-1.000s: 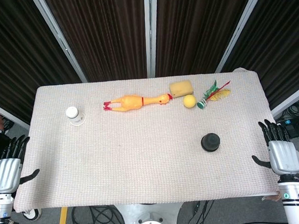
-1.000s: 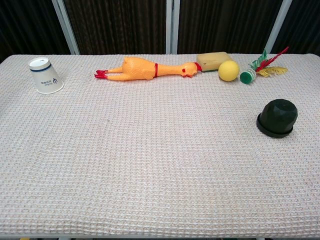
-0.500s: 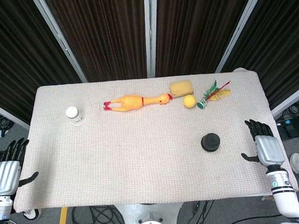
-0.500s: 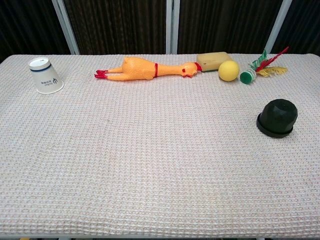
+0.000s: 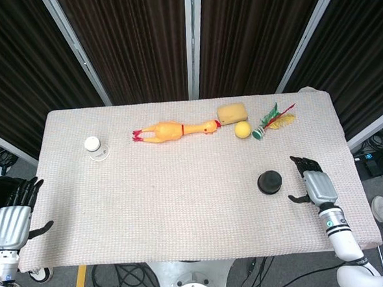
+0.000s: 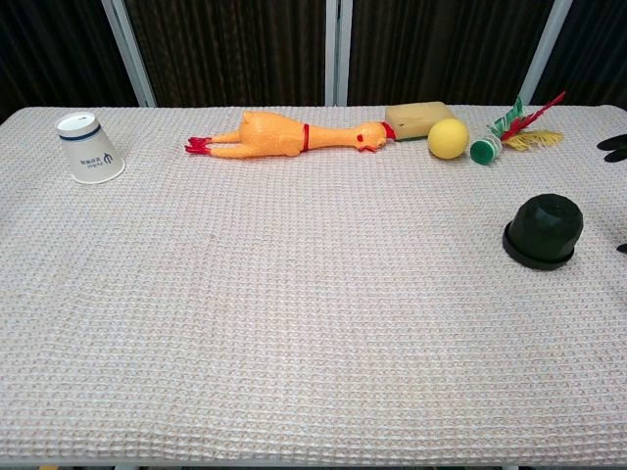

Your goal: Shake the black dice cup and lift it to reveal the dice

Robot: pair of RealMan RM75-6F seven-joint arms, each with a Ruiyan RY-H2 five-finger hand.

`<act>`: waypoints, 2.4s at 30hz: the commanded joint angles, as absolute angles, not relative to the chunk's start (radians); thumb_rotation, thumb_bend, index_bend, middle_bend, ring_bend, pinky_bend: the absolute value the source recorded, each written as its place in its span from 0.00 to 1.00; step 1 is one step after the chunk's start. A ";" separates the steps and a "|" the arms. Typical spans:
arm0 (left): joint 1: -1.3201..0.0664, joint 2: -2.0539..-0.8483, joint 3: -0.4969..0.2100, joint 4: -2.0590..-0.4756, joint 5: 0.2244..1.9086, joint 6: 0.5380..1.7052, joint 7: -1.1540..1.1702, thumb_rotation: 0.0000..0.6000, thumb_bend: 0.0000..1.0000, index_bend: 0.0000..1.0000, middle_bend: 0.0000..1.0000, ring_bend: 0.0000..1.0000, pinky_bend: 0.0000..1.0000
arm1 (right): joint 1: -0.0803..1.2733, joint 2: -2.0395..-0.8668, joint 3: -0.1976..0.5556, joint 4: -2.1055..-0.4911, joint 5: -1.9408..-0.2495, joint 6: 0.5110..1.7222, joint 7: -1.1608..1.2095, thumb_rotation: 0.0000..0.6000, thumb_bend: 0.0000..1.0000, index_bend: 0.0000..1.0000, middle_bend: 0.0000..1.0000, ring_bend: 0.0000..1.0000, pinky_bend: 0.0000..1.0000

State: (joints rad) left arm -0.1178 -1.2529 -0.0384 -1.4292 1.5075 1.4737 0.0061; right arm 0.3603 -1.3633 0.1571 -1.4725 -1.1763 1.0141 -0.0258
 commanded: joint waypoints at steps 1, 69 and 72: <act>-0.116 -1.251 -0.037 -1.426 1.508 1.475 0.003 1.00 0.13 0.03 0.03 0.00 0.18 | 0.380 -1.398 0.149 -1.416 -1.193 0.970 0.029 1.00 0.05 0.00 0.10 0.00 0.00; -0.118 -1.262 -0.035 -1.400 1.497 1.461 -0.020 1.00 0.13 0.04 0.03 0.00 0.18 | 0.487 -1.535 0.141 -1.246 -1.171 0.879 0.035 1.00 0.16 0.10 0.29 0.00 0.00; -0.118 -1.262 -0.035 -1.400 1.498 1.462 -0.023 1.00 0.13 0.04 0.03 0.00 0.18 | 0.486 -1.536 0.140 -1.247 -1.168 0.880 0.031 1.00 0.16 0.13 0.30 0.00 0.00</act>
State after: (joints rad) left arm -0.1182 -1.2617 -0.0353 -1.3997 1.4979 1.4617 -0.0229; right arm 0.4864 -1.5356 0.1405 -1.2468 -1.1682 0.8797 0.0316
